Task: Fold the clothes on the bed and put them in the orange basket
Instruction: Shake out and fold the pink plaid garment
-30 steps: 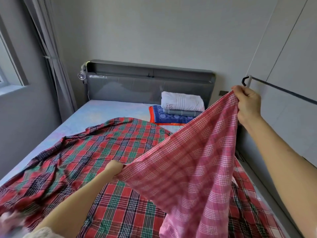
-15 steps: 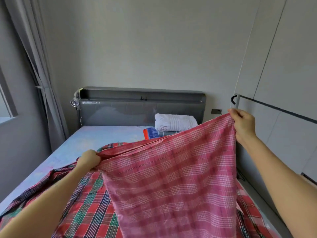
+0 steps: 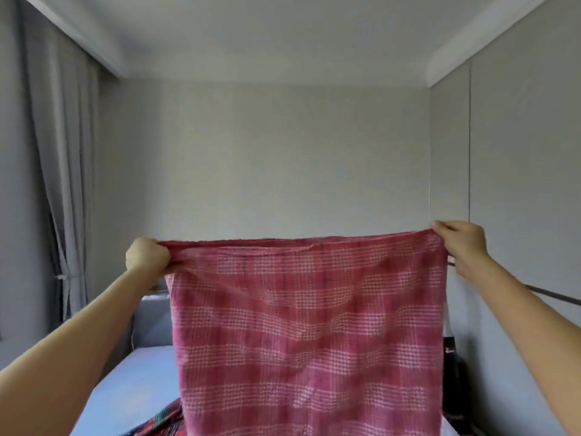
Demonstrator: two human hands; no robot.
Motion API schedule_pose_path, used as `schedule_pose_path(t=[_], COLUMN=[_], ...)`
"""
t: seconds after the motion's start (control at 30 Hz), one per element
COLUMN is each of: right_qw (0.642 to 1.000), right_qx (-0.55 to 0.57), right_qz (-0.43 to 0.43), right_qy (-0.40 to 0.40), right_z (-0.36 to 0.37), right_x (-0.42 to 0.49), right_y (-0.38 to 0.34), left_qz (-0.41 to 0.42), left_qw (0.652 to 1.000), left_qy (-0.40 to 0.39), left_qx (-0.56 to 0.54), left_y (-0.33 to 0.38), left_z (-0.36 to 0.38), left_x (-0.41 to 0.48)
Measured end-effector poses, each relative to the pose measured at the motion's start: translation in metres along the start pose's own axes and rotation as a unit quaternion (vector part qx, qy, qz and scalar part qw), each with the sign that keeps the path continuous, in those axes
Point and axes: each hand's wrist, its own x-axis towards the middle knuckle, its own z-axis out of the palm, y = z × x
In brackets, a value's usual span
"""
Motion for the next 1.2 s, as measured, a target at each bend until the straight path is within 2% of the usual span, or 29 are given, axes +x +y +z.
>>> schedule_pose_path(t=[0.1,0.17,0.2,0.27,0.33,0.37,0.43,0.47,0.5,0.53,0.6,0.63,0.7,0.77,0.9,1.03,1.1,1.2], right_qw=[0.999,0.995,0.993,0.980,0.924,0.892,0.851,0.858,0.885,0.929,0.991,0.999,0.975,0.938,0.929,0.935,0.943,0.961], right_qx=[0.013,0.052,0.034,-0.163,-0.378,-0.438,-0.481,-0.459,-0.407,-0.326,-0.130,-0.008,0.211,0.337,0.359,0.348,0.328,0.270], right_qz=[-0.027,-0.071,-0.096,-0.104,-0.021,0.043,0.139,0.159,0.157,0.113,-0.005,-0.044,-0.063,-0.081,-0.084,-0.064,-0.062,-0.049], right_qy=[0.018,0.055,0.061,0.042,-0.049,-0.102,-0.159,-0.170,-0.164,-0.133,-0.040,-0.006,0.008,-0.007,-0.005,0.002,0.005,0.023], right_z=[-0.005,0.001,0.006,0.022,0.036,0.043,0.059,0.072,0.087,0.106,0.143,0.157,0.165,0.155,0.140,0.117,0.104,0.078], right_x=[0.013,0.020,0.024,0.031,0.033,0.026,0.004,-0.007,-0.018,-0.018,0.006,0.025,0.064,0.080,0.067,0.042,0.025,-0.010], right_y=[-0.005,-0.013,-0.009,0.016,0.059,0.082,0.123,0.136,0.142,0.141,0.106,0.075,0.010,-0.031,-0.045,-0.047,-0.050,-0.063], left_qz=[0.034,0.105,0.121,0.078,0.022,0.010,-0.050,-0.082,-0.076,-0.057,0.061,0.119,0.184,0.188,0.183,0.181,0.172,0.153], left_qw=[0.999,0.993,0.990,0.995,0.991,0.981,0.983,0.987,0.990,0.994,0.997,0.987,0.944,0.912,0.899,0.899,0.904,0.931], left_qy=[0.000,0.060,0.072,0.044,-0.056,-0.098,-0.085,-0.093,-0.080,-0.051,0.042,0.099,0.177,0.164,0.094,0.097,0.095,0.085], left_qx=[-0.019,0.001,0.010,0.046,0.117,0.169,0.154,0.104,0.088,0.078,0.033,-0.030,-0.209,-0.326,-0.387,-0.387,-0.380,-0.321], left_y=[0.014,0.022,0.022,0.010,-0.019,-0.037,-0.075,-0.090,-0.097,-0.090,-0.045,-0.014,0.048,0.078,0.096,0.088,0.081,0.062], left_z=[-0.003,0.000,0.006,0.022,0.041,0.050,0.071,0.081,0.087,0.095,0.098,0.091,0.061,0.029,0.002,-0.018,-0.029,-0.050], left_x=[0.016,0.034,0.039,0.046,0.045,0.044,0.040,0.036,0.037,0.041,0.063,0.076,0.102,0.112,0.099,0.072,0.055,0.019])
